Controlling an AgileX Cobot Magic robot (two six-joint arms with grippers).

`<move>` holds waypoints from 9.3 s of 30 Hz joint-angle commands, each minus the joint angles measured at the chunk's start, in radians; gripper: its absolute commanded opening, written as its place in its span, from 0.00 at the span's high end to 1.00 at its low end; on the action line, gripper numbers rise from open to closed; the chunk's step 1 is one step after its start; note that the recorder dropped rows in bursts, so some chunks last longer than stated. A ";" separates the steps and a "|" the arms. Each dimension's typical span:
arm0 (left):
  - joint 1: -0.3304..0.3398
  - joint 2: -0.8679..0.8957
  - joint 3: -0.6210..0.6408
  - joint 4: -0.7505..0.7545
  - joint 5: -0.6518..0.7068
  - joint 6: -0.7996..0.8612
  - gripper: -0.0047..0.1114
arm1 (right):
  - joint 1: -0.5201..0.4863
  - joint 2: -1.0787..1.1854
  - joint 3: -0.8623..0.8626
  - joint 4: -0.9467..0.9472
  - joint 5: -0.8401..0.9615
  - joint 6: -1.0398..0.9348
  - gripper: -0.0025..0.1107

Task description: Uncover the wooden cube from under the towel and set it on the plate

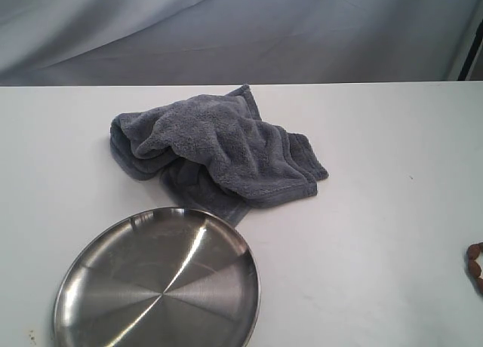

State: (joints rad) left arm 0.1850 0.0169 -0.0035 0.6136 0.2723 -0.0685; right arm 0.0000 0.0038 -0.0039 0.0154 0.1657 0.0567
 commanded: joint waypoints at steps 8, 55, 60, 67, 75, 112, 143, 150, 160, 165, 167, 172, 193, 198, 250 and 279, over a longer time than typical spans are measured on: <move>0.003 -0.005 0.004 -0.005 -0.007 -0.006 0.95 | 0.000 -0.004 0.004 0.216 -0.501 0.052 0.98; 0.003 -0.005 0.004 -0.005 -0.007 -0.006 0.95 | 0.604 1.528 -1.180 -1.722 -0.220 1.385 0.98; 0.003 -0.005 0.004 -0.005 -0.007 -0.006 0.95 | 0.598 1.528 -1.180 -1.722 -0.234 1.443 0.98; 0.003 -0.005 0.004 -0.005 -0.007 -0.006 0.95 | 0.611 1.528 -1.085 -0.806 -0.364 0.487 0.98; 0.003 -0.005 0.004 -0.005 -0.007 -0.006 0.95 | 0.619 1.528 -1.051 -0.247 -0.152 -0.072 0.98; 0.003 -0.005 0.004 -0.005 -0.007 -0.006 0.95 | 0.697 2.093 -1.645 0.194 0.004 -0.618 0.98; 0.003 -0.005 0.004 -0.005 -0.007 -0.006 0.95 | 0.491 2.083 -1.645 0.876 0.575 -1.003 0.98; 0.003 -0.005 0.004 -0.005 -0.007 -0.006 0.95 | 0.489 2.070 -1.645 0.585 0.393 -1.000 0.98; 0.003 -0.005 0.004 -0.005 -0.007 -0.006 0.95 | 0.489 2.063 -1.645 0.265 0.490 -0.763 0.98; 0.003 -0.005 0.004 -0.005 -0.007 -0.006 0.95 | 0.490 2.063 -1.645 0.263 0.495 -0.767 0.98; 0.003 -0.005 0.004 -0.005 -0.007 -0.006 0.95 | 0.490 2.063 -1.645 0.256 0.493 -0.767 0.96; 0.003 -0.005 0.004 -0.005 -0.007 -0.006 0.95 | 0.490 2.063 -1.645 0.244 0.493 -0.770 0.62; 0.003 -0.005 0.004 -0.005 -0.007 -0.006 0.95 | 0.490 2.158 -1.645 0.322 0.444 -0.782 0.05; 0.003 -0.005 0.004 -0.005 -0.007 -0.006 0.95 | 0.490 2.200 -1.645 0.336 0.396 -0.784 0.05; 0.003 -0.005 0.004 -0.005 -0.007 -0.006 0.95 | 0.487 1.520 -1.650 0.370 0.272 -0.839 0.98; 0.003 -0.005 0.004 -0.005 -0.007 -0.006 0.95 | 0.486 1.350 -1.404 -0.414 0.699 -0.198 0.98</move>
State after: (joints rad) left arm 0.1850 0.0169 -0.0035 0.6136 0.2723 -0.0685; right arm 0.4890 1.3643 -1.4669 -0.3897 0.8753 -0.1724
